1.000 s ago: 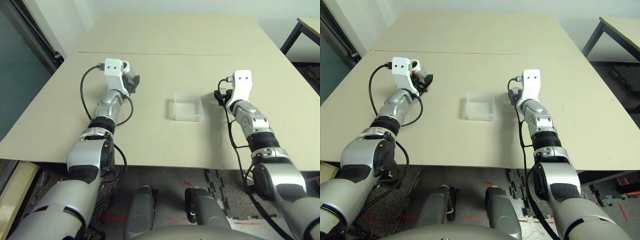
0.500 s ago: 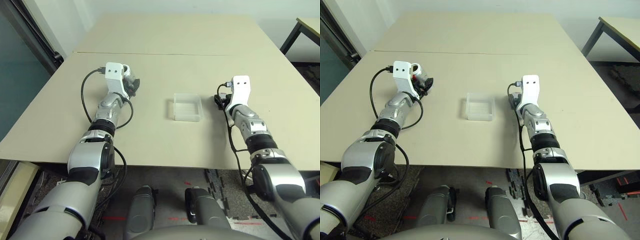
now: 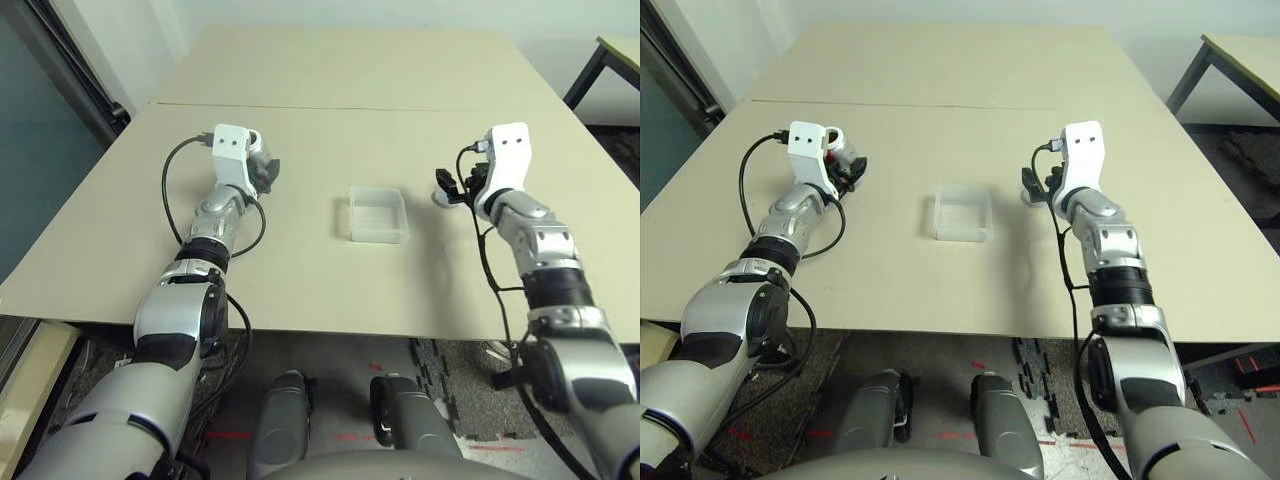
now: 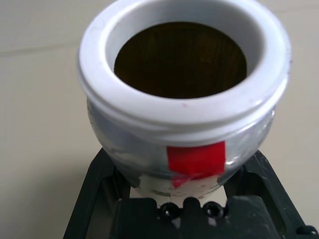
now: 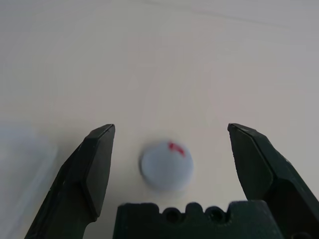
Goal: Pour the medicine from the bottle into the box.
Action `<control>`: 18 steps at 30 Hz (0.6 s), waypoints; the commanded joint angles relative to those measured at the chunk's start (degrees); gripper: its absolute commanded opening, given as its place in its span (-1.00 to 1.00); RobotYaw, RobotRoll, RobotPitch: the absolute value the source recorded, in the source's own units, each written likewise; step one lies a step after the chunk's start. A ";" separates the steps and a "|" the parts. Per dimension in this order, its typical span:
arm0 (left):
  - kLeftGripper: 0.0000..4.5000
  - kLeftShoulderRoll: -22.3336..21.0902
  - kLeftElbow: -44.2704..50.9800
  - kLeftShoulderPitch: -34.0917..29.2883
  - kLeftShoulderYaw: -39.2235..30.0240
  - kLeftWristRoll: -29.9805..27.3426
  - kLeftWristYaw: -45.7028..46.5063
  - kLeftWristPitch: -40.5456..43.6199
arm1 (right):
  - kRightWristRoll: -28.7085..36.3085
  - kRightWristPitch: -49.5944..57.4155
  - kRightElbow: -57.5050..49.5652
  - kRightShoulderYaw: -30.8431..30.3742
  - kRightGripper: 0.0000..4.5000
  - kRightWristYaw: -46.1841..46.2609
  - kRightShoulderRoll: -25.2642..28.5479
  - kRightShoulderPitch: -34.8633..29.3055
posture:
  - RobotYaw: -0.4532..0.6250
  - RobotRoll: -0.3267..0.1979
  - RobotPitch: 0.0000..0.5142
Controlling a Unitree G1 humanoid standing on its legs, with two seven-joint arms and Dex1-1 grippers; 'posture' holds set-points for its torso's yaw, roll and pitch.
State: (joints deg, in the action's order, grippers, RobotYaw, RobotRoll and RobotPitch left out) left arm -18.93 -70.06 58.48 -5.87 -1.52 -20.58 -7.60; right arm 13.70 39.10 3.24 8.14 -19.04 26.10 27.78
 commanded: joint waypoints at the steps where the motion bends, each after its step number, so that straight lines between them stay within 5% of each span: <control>1: 0.18 -0.98 -1.50 3.89 4.96 6.02 -1.34 -3.42 | 3.87 8.01 -11.39 0.99 1.00 -3.02 2.61 -5.42 | -0.17 0.25 -0.71; 8: 0.18 -0.17 -3.40 10.20 15.16 16.89 -1.39 -8.91 | 7.30 14.43 -23.66 -1.19 1.00 -8.44 8.29 -13.72 | -0.26 0.25 -0.74; 18: 0.18 3.14 -5.87 20.27 42.80 45.55 9.58 -17.71 | 5.66 10.21 -25.06 -11.00 1.00 -16.73 13.95 -11.63 | -0.35 0.25 -0.75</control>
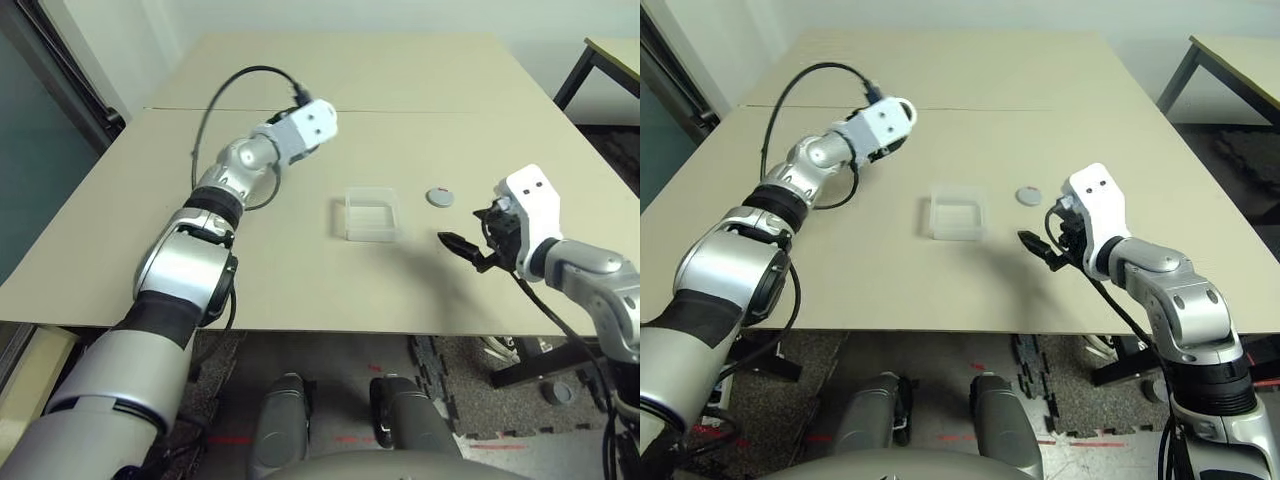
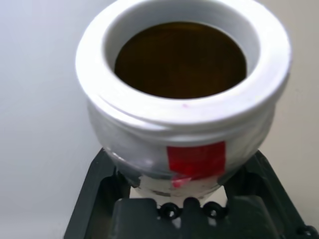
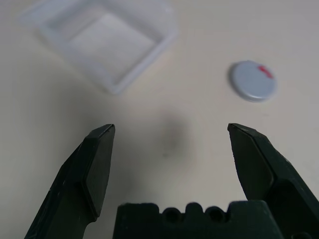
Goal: Pour the medicine from the bottle into the box.
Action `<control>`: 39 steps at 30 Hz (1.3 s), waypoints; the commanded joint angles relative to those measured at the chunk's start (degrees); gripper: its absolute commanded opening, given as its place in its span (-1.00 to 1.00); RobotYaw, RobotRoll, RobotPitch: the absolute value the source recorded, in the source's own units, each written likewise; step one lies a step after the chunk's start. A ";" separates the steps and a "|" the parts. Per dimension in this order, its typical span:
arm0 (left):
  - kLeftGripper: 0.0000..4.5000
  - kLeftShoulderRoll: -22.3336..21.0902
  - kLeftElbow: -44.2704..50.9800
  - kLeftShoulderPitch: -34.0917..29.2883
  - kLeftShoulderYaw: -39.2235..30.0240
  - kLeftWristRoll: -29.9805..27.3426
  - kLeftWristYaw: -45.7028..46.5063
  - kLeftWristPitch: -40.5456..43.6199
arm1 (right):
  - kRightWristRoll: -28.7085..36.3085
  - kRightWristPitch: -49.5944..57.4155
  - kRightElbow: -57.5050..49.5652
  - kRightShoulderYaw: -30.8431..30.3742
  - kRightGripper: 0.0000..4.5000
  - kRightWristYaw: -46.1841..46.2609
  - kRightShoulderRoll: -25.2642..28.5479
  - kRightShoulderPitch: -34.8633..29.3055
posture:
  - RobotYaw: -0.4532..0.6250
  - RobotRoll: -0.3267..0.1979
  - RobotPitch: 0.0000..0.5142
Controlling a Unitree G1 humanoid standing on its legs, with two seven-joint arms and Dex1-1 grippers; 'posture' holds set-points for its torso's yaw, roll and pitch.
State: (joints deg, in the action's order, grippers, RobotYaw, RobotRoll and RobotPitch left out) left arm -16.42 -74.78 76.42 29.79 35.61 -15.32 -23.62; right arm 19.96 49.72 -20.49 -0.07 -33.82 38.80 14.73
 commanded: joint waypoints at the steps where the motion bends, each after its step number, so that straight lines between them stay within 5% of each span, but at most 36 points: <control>1: 0.18 1.04 -1.44 3.24 10.12 11.52 6.28 -1.92 | -0.92 -0.53 -1.21 -3.99 1.00 -2.64 1.64 2.31 | -0.36 0.25 -0.75; 10: 0.18 3.46 -4.02 7.21 28.23 29.78 17.41 1.64 | -3.48 -1.36 3.75 -11.27 1.00 -4.11 -1.40 11.37 | -0.41 0.25 -0.75; 29: 0.18 4.10 -4.51 6.51 30.88 33.04 20.81 1.48 | -5.62 -2.38 6.64 -11.85 1.00 -5.18 -4.03 12.74 | -0.38 0.25 -0.75; 34: 0.18 5.30 -4.88 5.45 24.51 26.61 16.77 1.13 | -6.00 -2.23 6.89 -11.57 1.00 -4.94 -4.68 12.65 | -0.38 0.25 -0.75; 39: 0.18 5.82 -4.78 0.74 -4.85 -2.03 0.10 9.76 | -5.98 -1.65 6.28 -10.95 1.00 -4.64 -4.98 11.96 | -0.40 0.25 -0.75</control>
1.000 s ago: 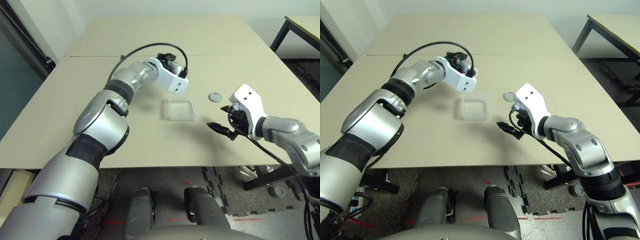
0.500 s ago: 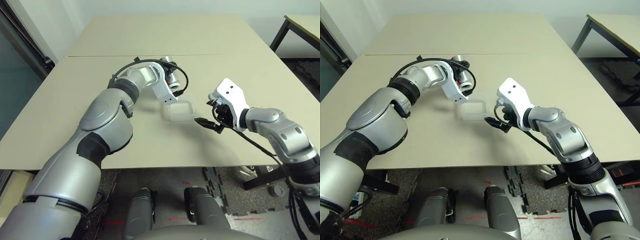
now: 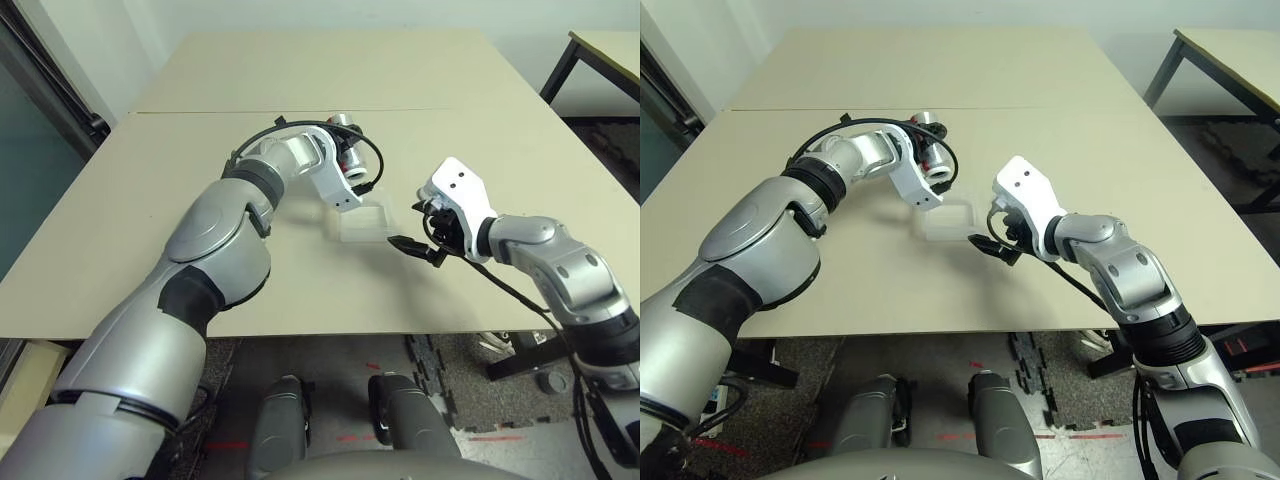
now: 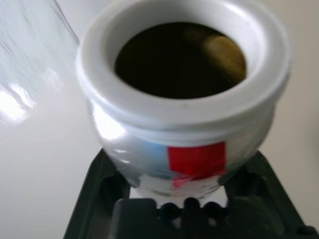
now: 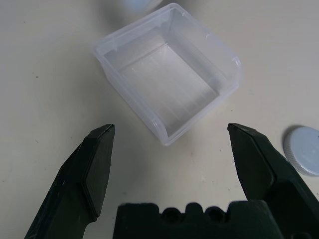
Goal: Pour the medicine from the bottle into the box.
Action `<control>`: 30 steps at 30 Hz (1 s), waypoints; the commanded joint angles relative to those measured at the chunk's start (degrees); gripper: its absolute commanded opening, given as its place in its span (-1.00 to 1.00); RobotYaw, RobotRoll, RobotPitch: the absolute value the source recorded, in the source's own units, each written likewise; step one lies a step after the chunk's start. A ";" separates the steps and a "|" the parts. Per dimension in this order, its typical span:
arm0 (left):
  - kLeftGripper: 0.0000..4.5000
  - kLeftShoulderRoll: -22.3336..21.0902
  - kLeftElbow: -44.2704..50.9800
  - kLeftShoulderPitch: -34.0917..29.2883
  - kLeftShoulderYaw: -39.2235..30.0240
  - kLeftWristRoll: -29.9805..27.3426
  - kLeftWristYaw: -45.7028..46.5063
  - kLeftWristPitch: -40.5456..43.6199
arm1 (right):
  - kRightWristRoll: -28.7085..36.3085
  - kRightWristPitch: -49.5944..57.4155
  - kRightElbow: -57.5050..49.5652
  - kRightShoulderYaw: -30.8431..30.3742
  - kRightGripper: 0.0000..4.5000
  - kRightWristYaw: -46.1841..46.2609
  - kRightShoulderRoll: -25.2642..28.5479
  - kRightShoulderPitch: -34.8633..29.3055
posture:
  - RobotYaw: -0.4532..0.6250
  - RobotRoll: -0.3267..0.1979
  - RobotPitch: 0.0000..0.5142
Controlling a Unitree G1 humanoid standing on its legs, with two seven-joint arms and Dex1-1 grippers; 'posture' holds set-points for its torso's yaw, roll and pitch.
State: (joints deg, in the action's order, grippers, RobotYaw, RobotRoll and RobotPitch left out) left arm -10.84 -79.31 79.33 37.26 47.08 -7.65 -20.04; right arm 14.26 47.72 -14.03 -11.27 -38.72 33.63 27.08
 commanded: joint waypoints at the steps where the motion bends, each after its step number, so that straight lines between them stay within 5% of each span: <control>1: 0.18 0.23 0.01 -2.87 -17.41 -18.12 -9.27 8.93 | -0.25 0.41 -0.35 0.36 1.00 0.24 0.29 -0.57 | -0.39 0.25 -0.75; 10: 0.18 -2.15 1.95 -9.58 -44.25 -41.23 -5.83 21.20 | -0.36 -0.16 1.04 0.02 1.00 -1.55 1.84 -0.14 | -0.28 0.25 -0.75; 18: 0.18 -1.62 2.38 -13.74 -53.96 -49.59 -2.86 26.68 | -1.44 -1.09 3.42 -0.67 1.00 -3.07 2.05 1.27 | -0.26 0.25 -0.74; 26: 0.18 -2.03 2.55 -14.35 -52.60 -48.19 -2.57 26.60 | -2.19 -0.69 2.89 -0.37 1.00 -3.31 2.05 0.33 | -0.30 0.25 -0.71; 30: 0.18 -3.43 2.67 -11.12 -39.36 -35.75 -5.61 20.53 | -2.41 -0.70 2.84 -0.22 1.00 -3.29 2.10 -0.11 | -0.31 0.25 -0.71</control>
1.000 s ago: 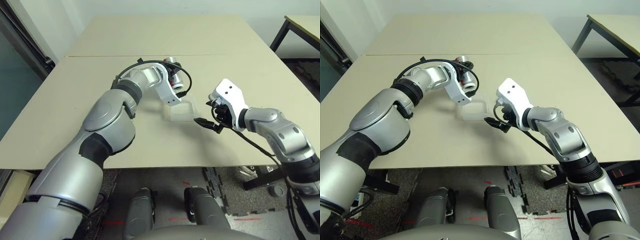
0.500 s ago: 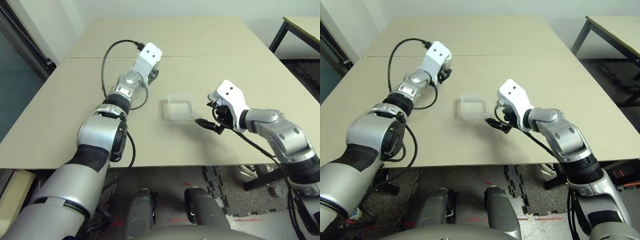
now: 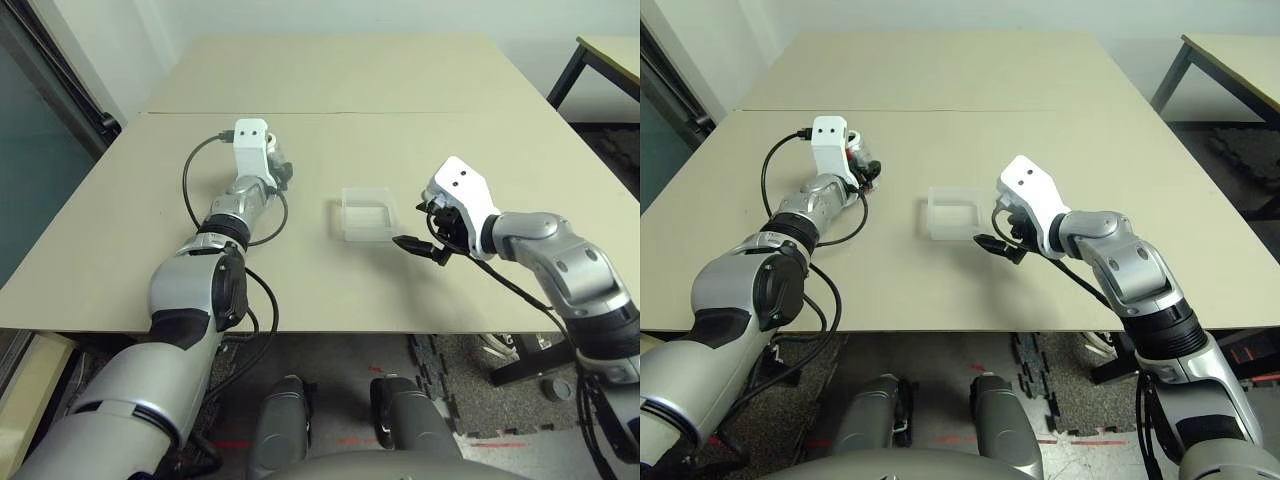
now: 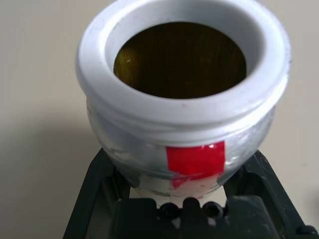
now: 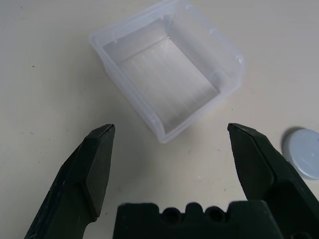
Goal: Pour the medicine from the bottle into the box.
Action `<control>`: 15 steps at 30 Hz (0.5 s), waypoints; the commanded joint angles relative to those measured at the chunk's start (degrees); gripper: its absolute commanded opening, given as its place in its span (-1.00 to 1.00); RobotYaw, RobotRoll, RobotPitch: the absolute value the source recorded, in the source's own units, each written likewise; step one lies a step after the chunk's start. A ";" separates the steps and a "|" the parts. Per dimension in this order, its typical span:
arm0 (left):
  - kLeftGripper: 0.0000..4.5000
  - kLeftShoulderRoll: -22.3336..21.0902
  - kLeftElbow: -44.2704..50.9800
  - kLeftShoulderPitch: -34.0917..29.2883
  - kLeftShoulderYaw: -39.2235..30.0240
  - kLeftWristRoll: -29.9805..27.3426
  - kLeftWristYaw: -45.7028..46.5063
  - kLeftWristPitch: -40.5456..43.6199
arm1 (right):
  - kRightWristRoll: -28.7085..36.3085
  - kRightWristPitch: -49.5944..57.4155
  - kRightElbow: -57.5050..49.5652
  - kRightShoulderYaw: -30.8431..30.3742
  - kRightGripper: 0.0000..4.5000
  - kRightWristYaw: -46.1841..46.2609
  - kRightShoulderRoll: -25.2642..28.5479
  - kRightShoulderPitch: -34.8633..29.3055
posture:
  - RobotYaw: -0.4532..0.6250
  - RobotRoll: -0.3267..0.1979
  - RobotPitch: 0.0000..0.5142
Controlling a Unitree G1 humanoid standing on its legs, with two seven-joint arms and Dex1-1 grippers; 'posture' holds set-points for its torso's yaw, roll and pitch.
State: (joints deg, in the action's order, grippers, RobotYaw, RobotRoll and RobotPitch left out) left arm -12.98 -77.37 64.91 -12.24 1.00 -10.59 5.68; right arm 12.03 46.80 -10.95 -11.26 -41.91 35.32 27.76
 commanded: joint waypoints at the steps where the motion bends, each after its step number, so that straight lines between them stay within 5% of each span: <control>1: 0.18 -1.56 0.68 4.73 15.26 15.10 -3.41 -7.25 | -0.20 0.23 -0.24 -0.23 1.00 -0.07 0.35 -0.81 | -0.31 0.25 -0.71; 12: 0.18 2.19 -1.12 17.50 60.56 56.55 7.40 -25.16 | -0.60 -0.29 0.55 0.03 1.00 1.74 -2.20 -0.32 | -0.40 0.25 -0.73; 15: 0.18 3.91 -1.67 17.94 67.44 62.61 11.06 -25.64 | -0.47 0.29 -0.08 0.18 1.00 2.78 -3.41 -0.43 | -0.44 0.25 -0.73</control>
State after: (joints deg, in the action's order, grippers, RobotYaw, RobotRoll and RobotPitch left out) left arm -9.16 -77.96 82.20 52.38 60.13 -1.61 -19.20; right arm 11.66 46.81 -10.90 -11.14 -39.71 32.34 27.62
